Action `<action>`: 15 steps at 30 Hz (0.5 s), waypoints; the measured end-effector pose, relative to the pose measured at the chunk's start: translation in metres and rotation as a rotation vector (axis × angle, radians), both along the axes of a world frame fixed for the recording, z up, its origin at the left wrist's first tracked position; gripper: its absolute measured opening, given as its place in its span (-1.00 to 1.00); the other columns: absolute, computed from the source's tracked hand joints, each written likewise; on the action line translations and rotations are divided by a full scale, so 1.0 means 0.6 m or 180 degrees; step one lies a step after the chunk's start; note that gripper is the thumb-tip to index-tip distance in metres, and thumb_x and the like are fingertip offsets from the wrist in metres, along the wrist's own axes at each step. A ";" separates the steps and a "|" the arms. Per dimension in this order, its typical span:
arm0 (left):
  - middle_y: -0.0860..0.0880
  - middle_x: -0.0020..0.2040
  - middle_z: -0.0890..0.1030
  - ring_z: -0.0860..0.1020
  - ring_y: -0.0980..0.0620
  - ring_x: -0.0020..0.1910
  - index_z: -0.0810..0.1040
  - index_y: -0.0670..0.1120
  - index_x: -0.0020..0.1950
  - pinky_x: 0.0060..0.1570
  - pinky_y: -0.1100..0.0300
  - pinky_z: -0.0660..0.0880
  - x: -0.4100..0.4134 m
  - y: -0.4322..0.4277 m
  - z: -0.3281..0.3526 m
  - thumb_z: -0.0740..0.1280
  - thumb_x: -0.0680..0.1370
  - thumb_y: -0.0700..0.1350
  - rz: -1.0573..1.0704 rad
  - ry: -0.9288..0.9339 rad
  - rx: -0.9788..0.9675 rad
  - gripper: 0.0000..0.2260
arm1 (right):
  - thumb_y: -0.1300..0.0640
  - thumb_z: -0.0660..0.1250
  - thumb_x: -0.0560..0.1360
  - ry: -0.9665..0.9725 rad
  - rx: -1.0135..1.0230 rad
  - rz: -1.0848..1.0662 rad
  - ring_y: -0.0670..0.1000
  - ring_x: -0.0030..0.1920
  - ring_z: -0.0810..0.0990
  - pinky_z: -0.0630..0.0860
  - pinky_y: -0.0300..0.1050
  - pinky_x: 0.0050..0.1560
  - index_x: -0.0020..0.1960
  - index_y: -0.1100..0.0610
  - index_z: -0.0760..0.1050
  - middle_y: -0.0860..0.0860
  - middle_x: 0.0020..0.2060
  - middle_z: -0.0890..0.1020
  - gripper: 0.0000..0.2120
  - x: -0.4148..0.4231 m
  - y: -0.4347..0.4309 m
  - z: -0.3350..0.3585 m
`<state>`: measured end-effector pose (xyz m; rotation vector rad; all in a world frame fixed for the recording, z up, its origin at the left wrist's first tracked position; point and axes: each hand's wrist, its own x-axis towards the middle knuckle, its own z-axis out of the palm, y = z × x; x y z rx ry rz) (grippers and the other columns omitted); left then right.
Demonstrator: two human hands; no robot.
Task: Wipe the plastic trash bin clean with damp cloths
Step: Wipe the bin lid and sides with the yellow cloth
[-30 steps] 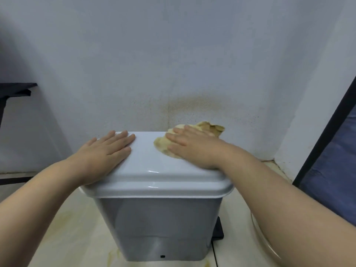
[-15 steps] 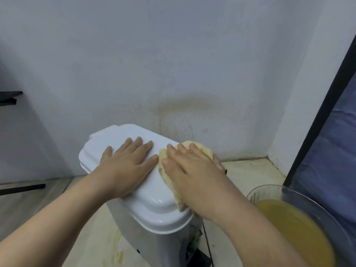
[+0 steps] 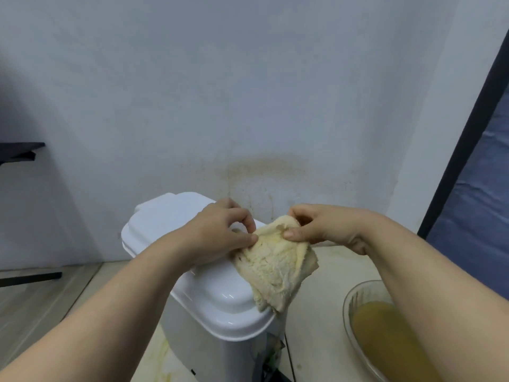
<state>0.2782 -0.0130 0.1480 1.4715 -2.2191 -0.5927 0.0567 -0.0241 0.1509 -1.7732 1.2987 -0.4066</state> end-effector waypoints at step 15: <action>0.09 -0.16 0.62 0.58 0.06 -0.17 0.62 0.14 -0.01 -0.10 0.17 0.49 0.144 0.006 0.108 0.39 0.49 -0.15 0.0482 0.1466 -0.0402 -0.81 | 0.12 0.40 0.46 -0.0038 -0.1068 -0.0316 -0.05 -0.23 0.48 0.38 -0.26 -0.37 -0.06 0.03 0.56 -0.03 -0.15 0.55 -0.93 0.004 -0.004 0.179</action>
